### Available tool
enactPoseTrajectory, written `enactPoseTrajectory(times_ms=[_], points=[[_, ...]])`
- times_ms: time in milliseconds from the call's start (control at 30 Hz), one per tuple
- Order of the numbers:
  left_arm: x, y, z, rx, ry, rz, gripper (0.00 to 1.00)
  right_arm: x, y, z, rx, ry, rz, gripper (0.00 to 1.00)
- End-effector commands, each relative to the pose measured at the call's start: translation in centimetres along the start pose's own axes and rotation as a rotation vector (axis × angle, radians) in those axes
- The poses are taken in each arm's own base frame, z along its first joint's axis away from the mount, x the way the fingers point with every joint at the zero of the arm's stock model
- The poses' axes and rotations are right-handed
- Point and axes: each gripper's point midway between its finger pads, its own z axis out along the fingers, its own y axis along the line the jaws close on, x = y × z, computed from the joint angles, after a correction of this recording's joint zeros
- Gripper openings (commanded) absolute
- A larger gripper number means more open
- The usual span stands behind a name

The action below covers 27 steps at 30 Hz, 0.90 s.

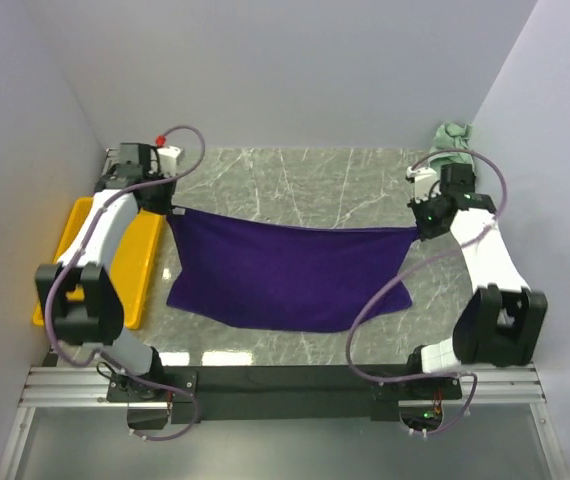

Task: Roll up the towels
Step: Flatten the towel

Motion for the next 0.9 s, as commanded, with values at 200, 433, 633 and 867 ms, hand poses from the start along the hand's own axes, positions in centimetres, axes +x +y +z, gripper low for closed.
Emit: enactPoseTrajectory(times_ms=[200,433,633,867], points=[[-2.0,1.6,10.2,-0.048,0.037,-0.058,0.0,-4.7,-4.9,8.9,0.097,0.018,0.052,0.0],[-1.7,2.0,17.3,-0.01,0.12,-0.079,0.0,-6.1,-6.6,14.7,0.073,0.103,0.088,0.0],[-3.3,3.8,20.3,-0.062,0.091,-0.149,0.17,-8.9,-8.9,16.7,0.14,0.084,0.207,0.55],[-4.9,6.0,18.8,-0.056,0.064,-0.306,0.57,-11.0,-9.7,13.1,0.148,0.032,0.272,0.64]])
